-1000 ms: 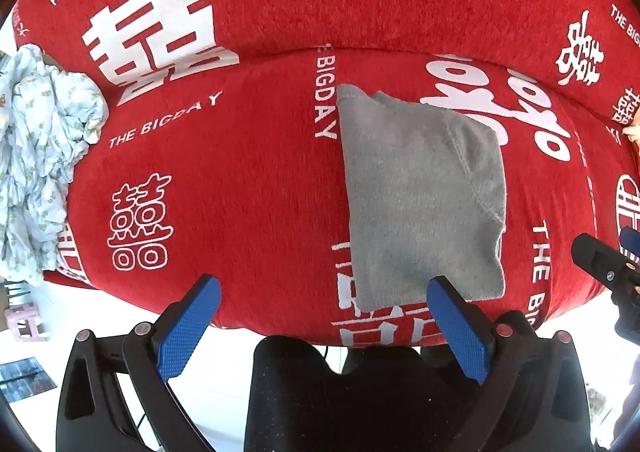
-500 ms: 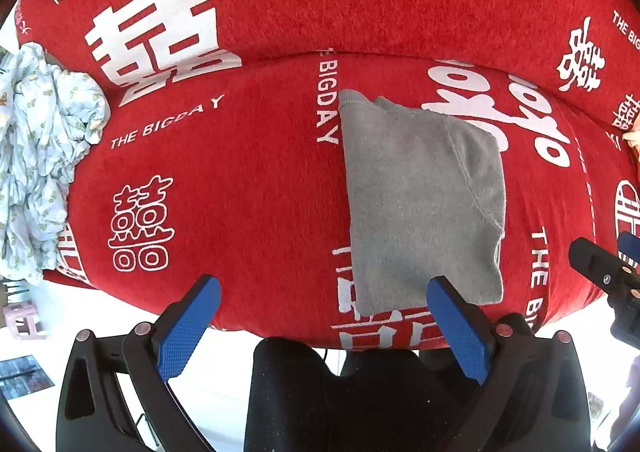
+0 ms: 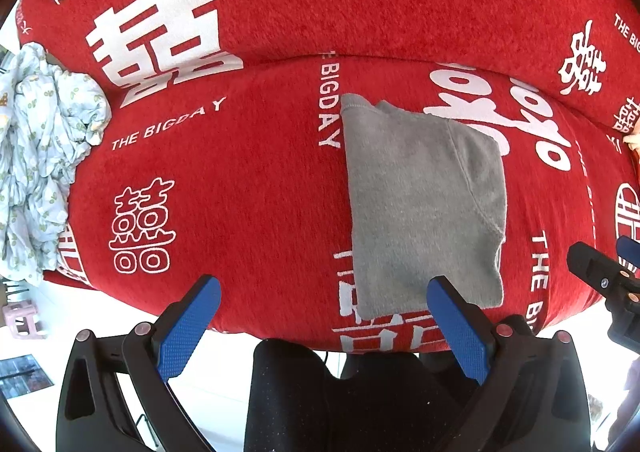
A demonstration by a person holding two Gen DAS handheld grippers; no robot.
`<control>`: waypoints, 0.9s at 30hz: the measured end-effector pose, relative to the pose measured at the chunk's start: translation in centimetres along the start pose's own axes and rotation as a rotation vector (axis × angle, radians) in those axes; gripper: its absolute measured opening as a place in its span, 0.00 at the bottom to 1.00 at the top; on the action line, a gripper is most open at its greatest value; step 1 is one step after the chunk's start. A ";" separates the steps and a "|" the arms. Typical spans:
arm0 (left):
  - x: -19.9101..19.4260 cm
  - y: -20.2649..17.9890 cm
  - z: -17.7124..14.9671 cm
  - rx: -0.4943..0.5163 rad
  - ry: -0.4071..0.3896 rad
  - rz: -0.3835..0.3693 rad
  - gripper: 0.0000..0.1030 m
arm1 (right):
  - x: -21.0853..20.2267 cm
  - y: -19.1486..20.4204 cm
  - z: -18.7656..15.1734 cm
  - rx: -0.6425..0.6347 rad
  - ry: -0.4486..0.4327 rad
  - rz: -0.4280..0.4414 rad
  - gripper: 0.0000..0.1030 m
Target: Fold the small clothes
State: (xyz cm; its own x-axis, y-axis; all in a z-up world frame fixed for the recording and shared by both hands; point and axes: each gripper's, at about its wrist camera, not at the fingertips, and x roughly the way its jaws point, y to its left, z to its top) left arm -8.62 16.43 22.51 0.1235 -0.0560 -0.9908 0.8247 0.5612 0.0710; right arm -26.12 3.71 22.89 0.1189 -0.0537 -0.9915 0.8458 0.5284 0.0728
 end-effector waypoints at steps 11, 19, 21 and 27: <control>0.0 0.0 0.2 -0.001 0.001 0.001 1.00 | 0.1 0.0 0.1 -0.002 0.001 -0.001 1.00; 0.0 0.0 0.2 0.001 0.001 0.000 1.00 | 0.3 0.0 -0.1 -0.001 0.006 -0.001 1.00; 0.0 0.0 0.2 0.000 -0.001 0.005 1.00 | 0.3 0.0 -0.1 -0.002 0.006 -0.002 1.00; -0.1 -0.1 0.2 -0.005 -0.001 0.003 1.00 | 0.5 0.1 -0.2 -0.004 0.009 -0.002 1.00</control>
State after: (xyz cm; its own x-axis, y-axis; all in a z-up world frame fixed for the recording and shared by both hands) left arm -8.58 16.20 22.60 0.1267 -0.0554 -0.9904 0.8213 0.5657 0.0734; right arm -26.07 3.90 22.41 0.1126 -0.0474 -0.9925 0.8441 0.5316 0.0704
